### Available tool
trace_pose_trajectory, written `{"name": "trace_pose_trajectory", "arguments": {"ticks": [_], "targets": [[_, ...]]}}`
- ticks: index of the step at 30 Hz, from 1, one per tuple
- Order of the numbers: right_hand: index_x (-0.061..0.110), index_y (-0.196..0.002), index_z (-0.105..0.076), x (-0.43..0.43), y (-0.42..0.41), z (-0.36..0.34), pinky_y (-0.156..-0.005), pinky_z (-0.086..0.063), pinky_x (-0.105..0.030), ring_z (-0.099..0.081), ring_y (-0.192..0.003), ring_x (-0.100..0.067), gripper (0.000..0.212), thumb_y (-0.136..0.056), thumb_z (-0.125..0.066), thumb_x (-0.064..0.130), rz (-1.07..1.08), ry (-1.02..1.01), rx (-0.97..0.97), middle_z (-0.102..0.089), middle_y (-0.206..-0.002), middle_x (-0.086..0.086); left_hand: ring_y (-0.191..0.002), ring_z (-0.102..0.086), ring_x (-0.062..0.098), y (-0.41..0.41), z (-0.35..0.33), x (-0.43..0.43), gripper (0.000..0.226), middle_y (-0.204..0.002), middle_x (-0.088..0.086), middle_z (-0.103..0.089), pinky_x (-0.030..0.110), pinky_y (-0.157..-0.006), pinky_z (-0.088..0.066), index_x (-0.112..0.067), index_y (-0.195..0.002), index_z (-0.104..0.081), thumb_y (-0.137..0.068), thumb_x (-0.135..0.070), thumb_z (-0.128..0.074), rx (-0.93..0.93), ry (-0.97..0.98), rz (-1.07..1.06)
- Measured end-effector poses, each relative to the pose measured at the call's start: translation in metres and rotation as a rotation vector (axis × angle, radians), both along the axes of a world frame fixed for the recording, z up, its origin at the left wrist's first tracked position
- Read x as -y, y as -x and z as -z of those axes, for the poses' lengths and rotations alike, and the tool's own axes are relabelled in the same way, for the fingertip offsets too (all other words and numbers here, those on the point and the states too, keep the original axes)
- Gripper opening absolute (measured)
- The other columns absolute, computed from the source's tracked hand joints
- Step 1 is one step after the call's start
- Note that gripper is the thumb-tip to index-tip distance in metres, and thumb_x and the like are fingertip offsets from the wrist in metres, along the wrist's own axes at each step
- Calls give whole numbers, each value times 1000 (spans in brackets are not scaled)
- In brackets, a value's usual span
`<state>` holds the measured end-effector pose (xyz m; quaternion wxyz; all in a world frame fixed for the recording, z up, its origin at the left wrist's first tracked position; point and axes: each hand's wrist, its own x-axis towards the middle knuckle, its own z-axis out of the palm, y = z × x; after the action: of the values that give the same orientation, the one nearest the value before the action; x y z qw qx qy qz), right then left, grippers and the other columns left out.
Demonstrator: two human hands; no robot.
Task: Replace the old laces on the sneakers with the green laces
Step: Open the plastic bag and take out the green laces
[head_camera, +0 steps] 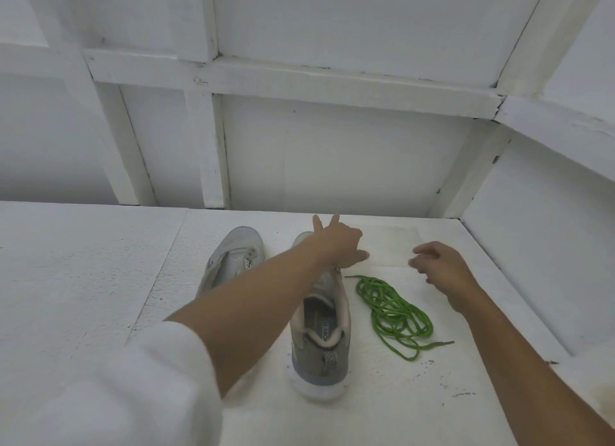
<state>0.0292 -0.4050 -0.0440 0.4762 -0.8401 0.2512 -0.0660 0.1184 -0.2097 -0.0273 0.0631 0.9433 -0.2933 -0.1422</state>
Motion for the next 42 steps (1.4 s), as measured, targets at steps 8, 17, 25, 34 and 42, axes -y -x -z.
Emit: {"name": "trace_pose_trajectory", "arguments": {"ticks": [8,17,25,34,42], "targets": [[20,-119,-63,-48,46,-2,-85,-48,-30,-58,-99,-18,34,-88,-68,33,-410,680,-359,-56,-121,-1,-149,10,28,38,-33,-45,55,-159,-5,-23,58,-116,5,-26,-147,-33,-99,-51,-39,65,112,92],[31,-72,-67,-61,63,-70,-68,-43,-28,-59,-77,-9,14,-84,-73,27,-276,588,3,-64,-89,6,-122,-48,17,69,-44,-48,49,-121,-5,-64,34,-98,-41,-25,-137,-49,-92,-43,-57,20,339,143],[34,-108,-67,-76,96,-128,-67,-43,-24,-57,-76,-13,33,-77,-78,35,-156,227,341,-61,-94,9,-70,-64,12,84,-86,-28,20,-82,-2,-70,23,-61,-47,-11,-95,-67,-98,-20,-50,-354,805,155],[29,-89,-72,-80,74,-49,-57,-40,-21,-59,-67,-11,14,-88,-65,41,-206,291,-98,-61,-73,5,-69,-65,17,89,-143,-44,24,-76,5,-68,23,-62,-50,-7,-85,-65,-99,-9,-45,-598,1272,159],[9,-71,-69,-68,75,-93,-55,-42,-29,-49,-49,-11,20,-87,-62,17,-87,100,227,-55,-58,0,-73,-65,27,65,-112,-68,30,-77,11,-66,37,-74,-50,-5,-81,-62,-72,-30,-49,-566,1409,-167]]}}
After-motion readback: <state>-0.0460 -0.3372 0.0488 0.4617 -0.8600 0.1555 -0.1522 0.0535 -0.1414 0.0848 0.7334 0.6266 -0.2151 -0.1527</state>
